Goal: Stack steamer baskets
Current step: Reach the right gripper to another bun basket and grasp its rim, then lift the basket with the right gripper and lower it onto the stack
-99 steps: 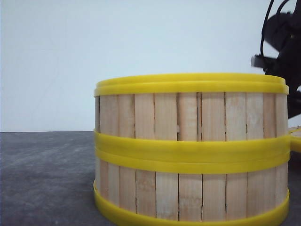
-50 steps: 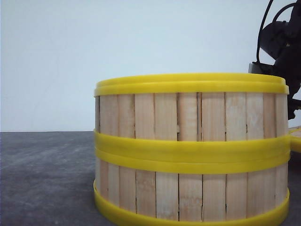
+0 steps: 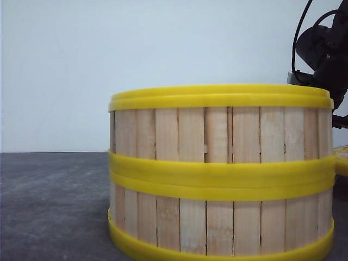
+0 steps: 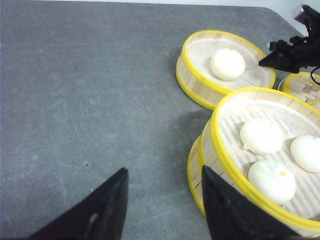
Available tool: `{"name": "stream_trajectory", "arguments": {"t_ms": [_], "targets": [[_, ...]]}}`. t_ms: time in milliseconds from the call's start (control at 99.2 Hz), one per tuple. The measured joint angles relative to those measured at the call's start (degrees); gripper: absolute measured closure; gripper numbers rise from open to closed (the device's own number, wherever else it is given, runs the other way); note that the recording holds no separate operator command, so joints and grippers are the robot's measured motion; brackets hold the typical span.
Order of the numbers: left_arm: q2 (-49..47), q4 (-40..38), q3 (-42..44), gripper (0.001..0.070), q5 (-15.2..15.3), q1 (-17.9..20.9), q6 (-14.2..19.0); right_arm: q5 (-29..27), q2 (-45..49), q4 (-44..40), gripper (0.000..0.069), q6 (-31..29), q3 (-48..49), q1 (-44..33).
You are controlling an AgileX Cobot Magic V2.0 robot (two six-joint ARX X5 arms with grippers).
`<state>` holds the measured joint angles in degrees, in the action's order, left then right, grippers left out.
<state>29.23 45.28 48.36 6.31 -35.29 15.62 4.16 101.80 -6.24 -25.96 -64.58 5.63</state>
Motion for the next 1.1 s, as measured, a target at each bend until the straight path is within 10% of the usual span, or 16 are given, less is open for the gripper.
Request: {"name": "stream_trajectory", "arguments": {"t_ms": [635, 1099], "targets": [[0.0, 0.02, 0.0, 0.0436, 1.44, 0.0, -1.01, 18.1, -33.97, -23.5, 0.0657, 8.31, -4.09, -0.15], [0.0, 0.07, 0.0, 0.0436, 1.44, 0.0, -0.98, 18.27, -40.28, -41.27, 0.0657, 19.28, -3.78, 8.63]]}}
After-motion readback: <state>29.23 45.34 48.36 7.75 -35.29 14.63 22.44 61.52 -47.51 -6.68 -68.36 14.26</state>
